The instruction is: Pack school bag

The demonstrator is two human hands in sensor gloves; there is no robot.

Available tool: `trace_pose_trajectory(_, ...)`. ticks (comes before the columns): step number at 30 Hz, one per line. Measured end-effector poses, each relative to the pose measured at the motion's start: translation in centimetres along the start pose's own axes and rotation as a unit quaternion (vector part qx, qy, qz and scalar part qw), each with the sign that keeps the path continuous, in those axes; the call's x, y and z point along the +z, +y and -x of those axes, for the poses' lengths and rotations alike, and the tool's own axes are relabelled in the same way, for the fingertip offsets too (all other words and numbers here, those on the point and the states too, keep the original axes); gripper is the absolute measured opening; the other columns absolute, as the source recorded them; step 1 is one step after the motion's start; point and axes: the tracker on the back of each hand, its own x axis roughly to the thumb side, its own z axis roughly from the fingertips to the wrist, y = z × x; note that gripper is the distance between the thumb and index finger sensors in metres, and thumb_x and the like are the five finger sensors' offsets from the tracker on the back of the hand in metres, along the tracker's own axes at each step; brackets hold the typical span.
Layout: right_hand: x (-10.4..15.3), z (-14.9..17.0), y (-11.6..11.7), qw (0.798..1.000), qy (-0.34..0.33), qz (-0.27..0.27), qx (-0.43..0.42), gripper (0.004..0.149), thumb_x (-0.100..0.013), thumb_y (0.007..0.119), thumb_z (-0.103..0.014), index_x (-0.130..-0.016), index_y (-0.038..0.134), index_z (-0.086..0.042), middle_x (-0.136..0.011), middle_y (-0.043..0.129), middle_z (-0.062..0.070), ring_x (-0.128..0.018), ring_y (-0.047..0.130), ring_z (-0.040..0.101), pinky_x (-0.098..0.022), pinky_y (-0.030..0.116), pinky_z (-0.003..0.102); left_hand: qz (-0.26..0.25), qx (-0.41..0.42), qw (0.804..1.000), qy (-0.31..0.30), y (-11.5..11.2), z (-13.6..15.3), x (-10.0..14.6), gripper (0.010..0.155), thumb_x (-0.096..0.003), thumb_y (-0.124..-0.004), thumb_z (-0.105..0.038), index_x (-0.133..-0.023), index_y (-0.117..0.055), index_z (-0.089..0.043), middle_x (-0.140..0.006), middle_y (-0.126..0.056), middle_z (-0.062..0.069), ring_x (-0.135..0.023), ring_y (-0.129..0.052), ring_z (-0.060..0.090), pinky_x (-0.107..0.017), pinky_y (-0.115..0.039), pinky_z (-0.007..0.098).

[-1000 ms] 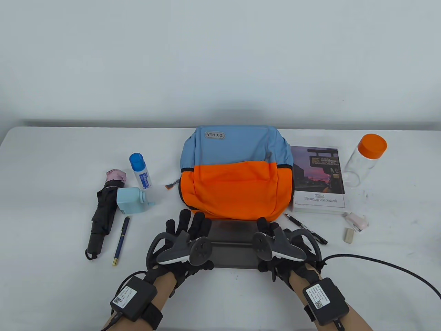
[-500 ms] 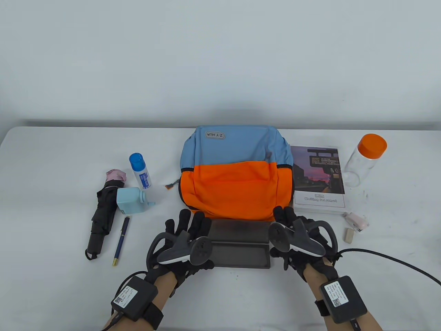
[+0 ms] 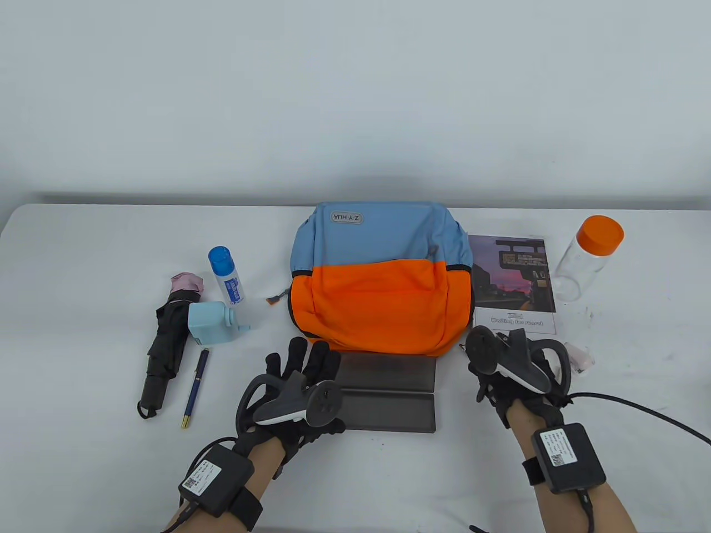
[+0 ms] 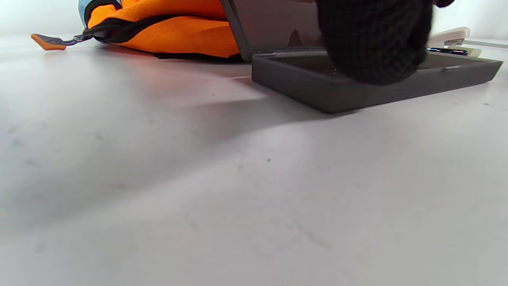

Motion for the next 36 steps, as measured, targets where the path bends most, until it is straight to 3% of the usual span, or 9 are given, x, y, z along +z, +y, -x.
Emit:
trace_pose_trajectory(3, -1.1, -1.3, 1.4, 0.997, -0.022, -0.037, 0.067, 0.059, -0.029, 0.099, -0.034, -0.082, 0.087, -0.010, -0.078, 0.100, 0.016, -0.036, 0.110, 0.023, -0.027, 0.097, 0.045, 0.000, -0.002, 1.000, -0.001, 0.0, 0.0, -0.1, 0.114, -0.0489, -0.072, -0.061, -0.117, 0.000, -0.004, -0.119, -0.002, 0.030, -0.102, -0.002, 0.068, -0.065, -0.022, 0.093)
trace_pose_trajectory(6, -2.0, -1.6, 2.6, 0.997, -0.021, -0.051, 0.058, 0.059, -0.028, 0.101, -0.033, -0.081, 0.088, -0.009, -0.074, 0.103, 0.017, -0.020, 0.109, 0.016, -0.015, 0.098, 0.039, 0.003, 0.002, 1.000, -0.003, 0.0, 0.1, -0.1, 0.115, -0.0491, -0.071, -0.061, -0.117, 0.001, -0.003, -0.119, -0.001, 0.030, -0.102, -0.002, 0.069, -0.065, -0.021, 0.093)
trace_pose_trajectory(10, -2.7, -2.2, 3.4, 0.993, -0.025, -0.056, 0.098, 0.060, -0.028, 0.102, -0.034, -0.080, 0.088, -0.008, -0.071, 0.104, 0.017, -0.012, 0.108, 0.012, -0.008, 0.098, 0.035, 0.010, 0.018, 1.000, -0.009, -0.2, 0.3, -0.2, 0.115, -0.0498, -0.071, -0.060, -0.116, 0.004, -0.002, -0.118, 0.001, 0.034, -0.101, -0.001, 0.071, -0.064, -0.020, 0.093)
trace_pose_trajectory(19, -3.7, -3.1, 4.2, 0.992, -0.041, -0.041, 0.109, 0.062, -0.025, 0.104, -0.031, -0.079, 0.089, -0.004, -0.064, 0.109, 0.018, -0.005, 0.105, 0.009, -0.003, 0.097, 0.033, 0.016, 0.028, 0.999, -0.012, -0.3, 0.4, -0.4, 0.116, -0.0506, -0.070, -0.060, -0.115, 0.006, -0.002, -0.118, 0.002, 0.035, -0.101, 0.000, 0.072, -0.063, -0.019, 0.093)
trace_pose_trajectory(23, -3.9, -3.2, 4.1, 0.992, -0.052, -0.062, 0.097, 0.064, -0.024, 0.107, -0.029, -0.079, 0.088, -0.002, -0.057, 0.112, 0.017, -0.004, 0.103, 0.007, -0.002, 0.097, 0.032, 0.017, 0.033, 0.999, -0.013, -0.3, 0.4, -0.4, 0.116, -0.0505, -0.070, -0.060, -0.115, 0.007, -0.002, -0.118, 0.002, 0.036, -0.100, 0.001, 0.071, -0.063, -0.019, 0.093)
trace_pose_trajectory(29, -3.6, -3.1, 4.3, 0.988, -0.083, -0.099, 0.079, 0.061, -0.025, 0.109, -0.034, -0.075, 0.093, -0.003, -0.052, 0.111, 0.017, -0.004, 0.102, 0.007, -0.003, 0.096, 0.032, 0.018, 0.035, 0.999, -0.013, -0.4, 0.5, -0.5, 0.115, -0.0505, -0.070, -0.060, -0.114, 0.007, -0.003, -0.118, 0.002, 0.035, -0.100, 0.001, 0.071, -0.063, -0.019, 0.093)
trace_pose_trajectory(32, -3.0, -2.8, 3.5, 0.989, -0.081, -0.106, 0.057, 0.054, -0.026, 0.107, -0.034, -0.071, 0.095, -0.007, -0.054, 0.109, 0.017, -0.006, 0.101, 0.008, -0.004, 0.096, 0.033, 0.018, 0.036, 0.999, -0.013, -0.4, 0.6, -0.5, 0.115, -0.0506, -0.070, -0.060, -0.114, 0.007, -0.003, -0.118, 0.002, 0.035, -0.100, 0.001, 0.071, -0.063, -0.019, 0.093)
trace_pose_trajectory(36, -2.0, -2.3, 0.1, 0.993, -0.086, -0.080, 0.019, 0.053, -0.027, 0.104, -0.033, -0.072, 0.092, -0.007, -0.058, 0.106, 0.017, -0.007, 0.101, 0.009, -0.004, 0.095, 0.034, 0.019, 0.037, 0.999, -0.013, -0.4, 0.6, -0.5, 0.115, -0.0506, -0.070, -0.060, -0.114, 0.007, -0.003, -0.118, 0.002, 0.035, -0.100, 0.001, 0.071, -0.063, -0.019, 0.093)
